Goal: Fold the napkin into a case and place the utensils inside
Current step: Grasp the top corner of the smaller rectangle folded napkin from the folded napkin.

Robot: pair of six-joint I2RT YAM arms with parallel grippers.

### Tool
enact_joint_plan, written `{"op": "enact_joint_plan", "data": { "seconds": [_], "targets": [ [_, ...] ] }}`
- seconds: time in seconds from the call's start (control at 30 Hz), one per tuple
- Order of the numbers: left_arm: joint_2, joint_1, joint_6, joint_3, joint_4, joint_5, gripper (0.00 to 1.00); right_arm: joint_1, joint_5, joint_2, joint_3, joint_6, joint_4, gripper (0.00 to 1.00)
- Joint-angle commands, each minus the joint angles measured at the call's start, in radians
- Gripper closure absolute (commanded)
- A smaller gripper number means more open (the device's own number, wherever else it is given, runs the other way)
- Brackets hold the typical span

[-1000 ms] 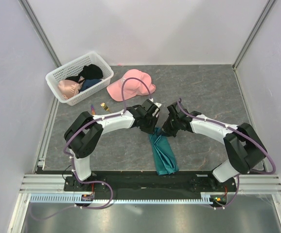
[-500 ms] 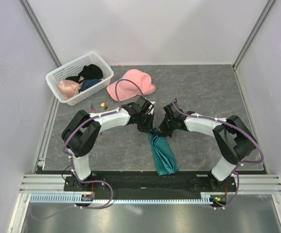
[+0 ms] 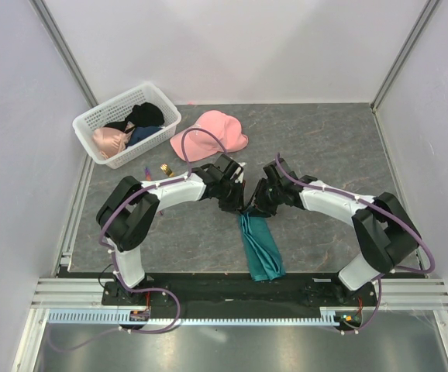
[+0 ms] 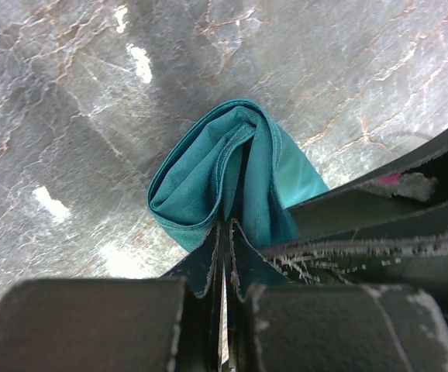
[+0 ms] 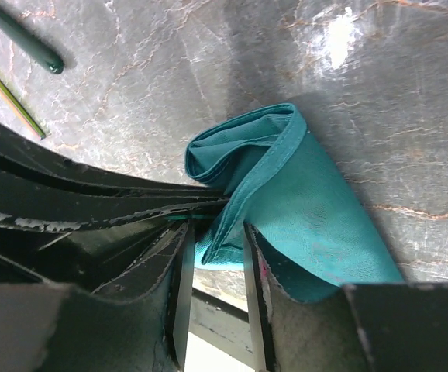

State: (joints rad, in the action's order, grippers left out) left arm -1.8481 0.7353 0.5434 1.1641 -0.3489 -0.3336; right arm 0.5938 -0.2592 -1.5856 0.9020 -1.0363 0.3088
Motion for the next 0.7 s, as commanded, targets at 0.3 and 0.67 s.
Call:
{"op": "enact_joint_plan", "data": {
  "seconds": [0.3, 0.67],
  "targets": [
    [0.047, -0.001, 0.035, -0.003, 0.033, -0.054, 0.98, 0.018, -0.023, 0.004, -0.009, 0.027, -0.023, 0.6],
    [0.056, -0.002, 0.049, -0.015, 0.051, -0.074, 0.98, 0.038, 0.008, -0.033, -0.015, 0.013, -0.042, 0.79]
  ]
}}
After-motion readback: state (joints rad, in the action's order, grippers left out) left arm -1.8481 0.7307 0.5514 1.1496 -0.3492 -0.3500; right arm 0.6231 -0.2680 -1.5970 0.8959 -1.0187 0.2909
